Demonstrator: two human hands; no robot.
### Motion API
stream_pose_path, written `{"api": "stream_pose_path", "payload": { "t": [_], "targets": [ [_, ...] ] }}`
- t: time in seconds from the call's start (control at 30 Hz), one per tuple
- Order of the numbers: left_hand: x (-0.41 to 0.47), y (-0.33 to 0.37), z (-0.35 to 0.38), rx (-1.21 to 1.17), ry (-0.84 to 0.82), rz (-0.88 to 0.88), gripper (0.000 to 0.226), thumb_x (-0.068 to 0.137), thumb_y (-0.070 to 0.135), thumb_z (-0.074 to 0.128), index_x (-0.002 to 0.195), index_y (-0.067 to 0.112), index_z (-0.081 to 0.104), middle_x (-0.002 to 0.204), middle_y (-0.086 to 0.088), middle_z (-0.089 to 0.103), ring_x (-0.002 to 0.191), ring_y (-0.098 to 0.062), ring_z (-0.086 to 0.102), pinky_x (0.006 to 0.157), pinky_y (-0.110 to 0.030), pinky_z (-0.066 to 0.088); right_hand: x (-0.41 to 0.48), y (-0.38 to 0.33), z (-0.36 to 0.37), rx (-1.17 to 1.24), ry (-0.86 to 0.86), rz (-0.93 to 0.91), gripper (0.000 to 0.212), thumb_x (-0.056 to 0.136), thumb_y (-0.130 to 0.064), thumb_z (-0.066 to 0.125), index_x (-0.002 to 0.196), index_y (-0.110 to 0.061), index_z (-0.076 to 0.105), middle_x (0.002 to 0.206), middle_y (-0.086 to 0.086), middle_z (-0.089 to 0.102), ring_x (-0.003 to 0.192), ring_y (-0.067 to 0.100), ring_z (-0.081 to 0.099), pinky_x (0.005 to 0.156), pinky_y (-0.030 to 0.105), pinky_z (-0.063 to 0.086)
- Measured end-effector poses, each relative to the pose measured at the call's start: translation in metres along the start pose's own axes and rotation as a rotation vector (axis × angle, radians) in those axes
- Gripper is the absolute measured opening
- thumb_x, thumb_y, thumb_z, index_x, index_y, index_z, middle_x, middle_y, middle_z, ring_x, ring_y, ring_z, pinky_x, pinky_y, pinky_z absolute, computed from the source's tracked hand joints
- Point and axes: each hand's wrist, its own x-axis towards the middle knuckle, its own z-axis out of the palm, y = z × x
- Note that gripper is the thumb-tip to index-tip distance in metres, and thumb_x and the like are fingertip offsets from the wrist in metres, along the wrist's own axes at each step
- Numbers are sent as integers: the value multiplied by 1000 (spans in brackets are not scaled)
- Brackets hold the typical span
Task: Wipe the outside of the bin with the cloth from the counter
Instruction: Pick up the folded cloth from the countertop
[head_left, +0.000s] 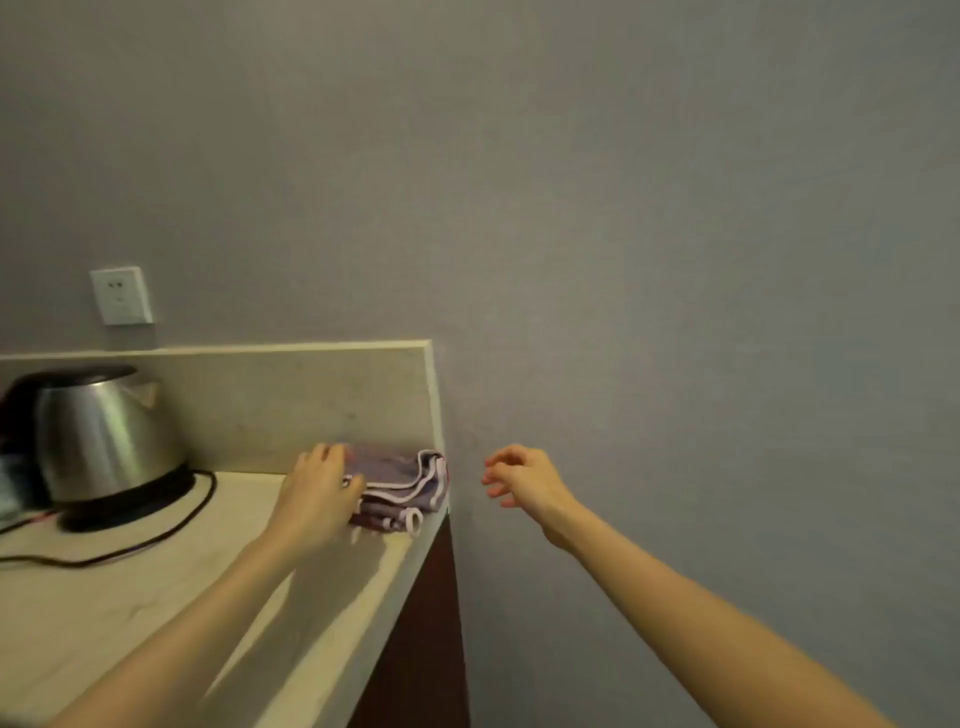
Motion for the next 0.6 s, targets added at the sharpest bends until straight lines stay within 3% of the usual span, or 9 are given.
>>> {"api": "stream_pose_path", "payload": {
  "t": [0.17, 0.37, 0.43, 0.5, 0.53, 0.6],
  "targets": [
    [21, -36, 10, -70, -98, -206, 37, 91, 34, 51, 110, 2, 51, 120, -22, 52, 116, -39, 44, 95, -44, 38, 20, 10, 53, -33, 11, 50, 8, 86, -16, 60, 91, -11, 57, 86, 9, 61, 68, 18, 54, 60, 30, 46],
    [37, -49, 27, -613, -165, -438, 46, 84, 26, 66, 112, -6, 50, 105, -15, 57, 103, -32, 56, 79, -34, 41, 34, 17, 83, -72, 76, 55, 23, 84, -23, 67, 93, -10, 50, 89, 6, 56, 73, 17, 53, 59, 26, 43],
    [39, -56, 31, -721, -216, -481, 36, 80, 19, 71, 100, -7, 58, 95, -17, 65, 94, -32, 62, 76, -34, 49, 37, 19, 85, -80, 87, 49, 24, 83, -20, 68, 91, -10, 47, 92, 7, 56, 75, 17, 54, 54, 22, 42],
    [39, -60, 29, -784, -236, -469, 10, 79, 9, 70, 77, 0, 66, 75, -14, 68, 78, -26, 66, 57, -18, 51, 40, 20, 87, -82, 106, 48, 25, 82, -17, 69, 88, -11, 46, 94, 9, 57, 77, 18, 55, 53, 20, 42],
    [39, -59, 28, -784, -235, -447, 8, 78, 5, 69, 72, 3, 65, 70, -12, 66, 69, -20, 66, 49, -15, 48, 42, 21, 88, -76, 116, 50, 25, 82, -16, 69, 87, -11, 45, 96, 10, 57, 77, 18, 55, 56, 21, 43],
    [40, -56, 25, -761, -211, -379, 11, 75, 3, 69, 81, 1, 61, 78, -13, 64, 64, -15, 60, 54, -22, 47, 44, 23, 89, -59, 128, 61, 24, 80, -13, 69, 85, -11, 46, 96, 12, 59, 76, 19, 56, 60, 27, 46]
  ]
}}
